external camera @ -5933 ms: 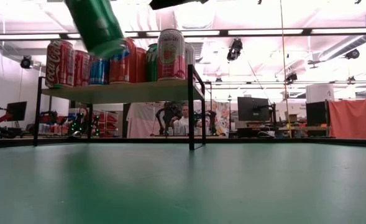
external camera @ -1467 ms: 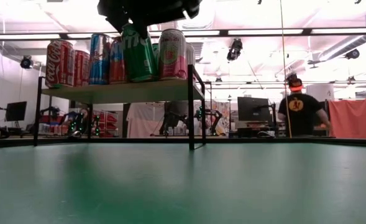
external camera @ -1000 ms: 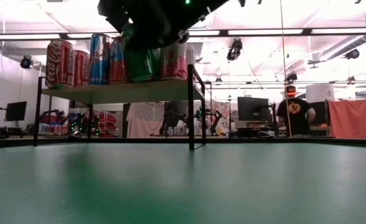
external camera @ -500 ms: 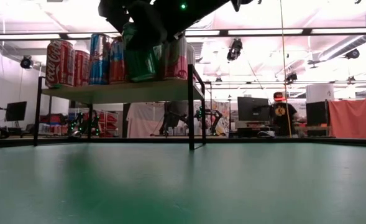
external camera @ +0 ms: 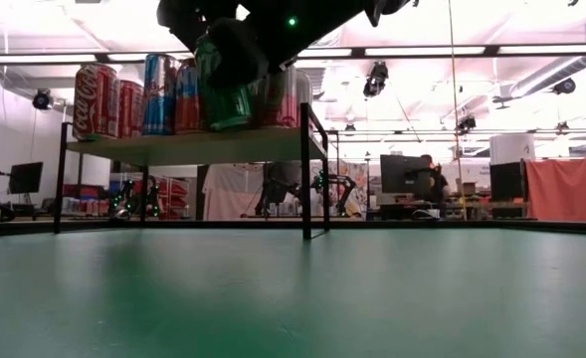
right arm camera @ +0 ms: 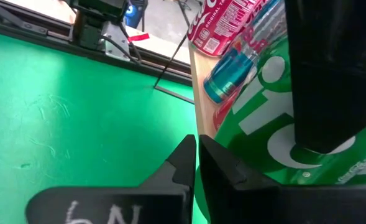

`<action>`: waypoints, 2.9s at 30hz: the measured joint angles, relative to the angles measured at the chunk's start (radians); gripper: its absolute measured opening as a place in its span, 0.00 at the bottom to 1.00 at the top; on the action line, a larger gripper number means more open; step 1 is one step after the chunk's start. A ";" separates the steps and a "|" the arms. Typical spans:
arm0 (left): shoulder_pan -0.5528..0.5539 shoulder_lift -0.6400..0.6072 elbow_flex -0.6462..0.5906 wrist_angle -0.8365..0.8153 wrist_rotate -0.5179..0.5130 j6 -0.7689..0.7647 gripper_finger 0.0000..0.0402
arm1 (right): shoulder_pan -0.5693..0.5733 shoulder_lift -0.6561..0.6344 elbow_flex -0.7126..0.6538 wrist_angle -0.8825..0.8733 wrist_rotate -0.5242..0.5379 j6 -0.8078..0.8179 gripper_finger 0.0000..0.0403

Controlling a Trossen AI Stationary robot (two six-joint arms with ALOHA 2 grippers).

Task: Place canned beverage on shelf
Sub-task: Put the green soda can on the shelf aligned with the other green soda can

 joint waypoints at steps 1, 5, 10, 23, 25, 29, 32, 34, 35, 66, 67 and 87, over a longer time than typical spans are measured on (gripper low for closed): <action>0.000 0.000 0.000 0.000 0.000 0.000 0.77 | 0.000 0.000 0.000 0.000 0.000 0.001 0.03; 0.000 0.000 0.000 0.000 0.000 0.000 0.77 | 0.000 0.000 0.000 0.000 0.000 0.005 0.03; 0.000 0.000 0.000 0.001 -0.001 0.000 0.77 | 0.000 0.000 0.000 0.002 0.000 0.005 0.03; -0.001 0.000 0.000 0.010 -0.003 0.001 0.85 | 0.000 0.000 0.000 0.004 0.001 0.016 0.03; -0.001 0.000 0.000 0.010 -0.004 0.000 0.86 | 0.000 0.000 0.000 0.004 0.001 0.016 0.03; -0.001 -0.004 0.000 0.010 -0.009 0.001 0.87 | 0.000 0.000 0.000 0.005 0.001 0.031 0.03; 0.000 -0.014 -0.001 0.011 -0.010 0.005 0.87 | 0.000 0.000 0.000 0.012 0.002 0.035 0.03; 0.000 -0.026 -0.001 0.010 -0.011 0.005 0.87 | 0.000 0.000 0.000 0.014 0.002 0.035 0.03; -0.001 -0.033 -0.001 0.011 -0.012 0.005 0.87 | 0.000 0.000 0.000 0.015 0.002 0.035 0.03; -0.453 -0.207 -0.153 0.064 -0.351 0.000 0.54 | -0.005 0.000 0.000 0.043 0.055 0.047 0.03; -0.463 -0.206 -0.180 0.076 -0.350 -0.004 0.49 | -0.005 0.000 0.000 0.044 0.055 0.047 0.03; -0.430 -0.228 -0.554 0.439 -0.665 0.073 0.01 | -0.004 0.000 0.001 0.044 0.054 0.046 0.03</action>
